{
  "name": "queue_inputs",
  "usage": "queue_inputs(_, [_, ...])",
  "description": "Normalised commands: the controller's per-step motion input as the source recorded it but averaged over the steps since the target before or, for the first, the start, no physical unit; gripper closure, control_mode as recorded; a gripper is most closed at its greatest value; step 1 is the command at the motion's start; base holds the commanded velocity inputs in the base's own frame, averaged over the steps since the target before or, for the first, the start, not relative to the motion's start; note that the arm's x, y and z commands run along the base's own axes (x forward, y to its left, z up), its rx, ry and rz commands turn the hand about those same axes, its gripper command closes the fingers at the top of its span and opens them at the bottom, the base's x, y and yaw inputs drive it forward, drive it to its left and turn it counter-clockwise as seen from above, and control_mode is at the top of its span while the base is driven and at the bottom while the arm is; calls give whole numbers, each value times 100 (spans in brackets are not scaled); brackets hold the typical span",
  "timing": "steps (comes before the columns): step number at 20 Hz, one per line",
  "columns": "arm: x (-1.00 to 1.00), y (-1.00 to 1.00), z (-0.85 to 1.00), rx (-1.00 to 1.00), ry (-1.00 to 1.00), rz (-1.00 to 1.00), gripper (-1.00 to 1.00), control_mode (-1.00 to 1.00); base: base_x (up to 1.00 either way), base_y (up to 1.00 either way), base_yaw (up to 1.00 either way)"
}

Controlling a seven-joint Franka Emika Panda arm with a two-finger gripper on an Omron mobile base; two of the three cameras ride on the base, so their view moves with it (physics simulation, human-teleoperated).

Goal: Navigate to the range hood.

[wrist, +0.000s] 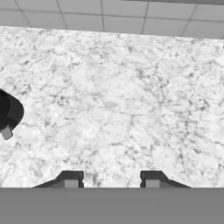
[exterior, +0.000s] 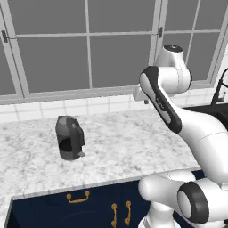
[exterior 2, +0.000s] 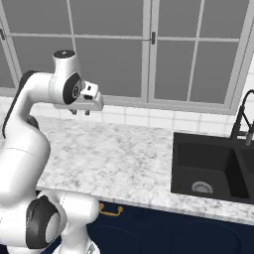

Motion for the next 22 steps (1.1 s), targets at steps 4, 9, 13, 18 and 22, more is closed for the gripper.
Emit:
queue_inputs(4, [-58, -14, -6, 0, 0, 0, -100, -100, 0, 0, 0])
queue_inputs(9, [-69, -4, -35, 0, 0, 0, -100, -100, 0, 0, 0])
queue_inputs(13, [0, 0, 0, 0, 0, 0, -100, 100, -55, -1, 2])
queue_inputs(18, [0, 0, 0, 0, 0, 0, -100, 100, -57, -15, 12])
queue_inputs(22, [0, 0, 0, 0, 0, 0, -100, 100, -24, -30, 25])
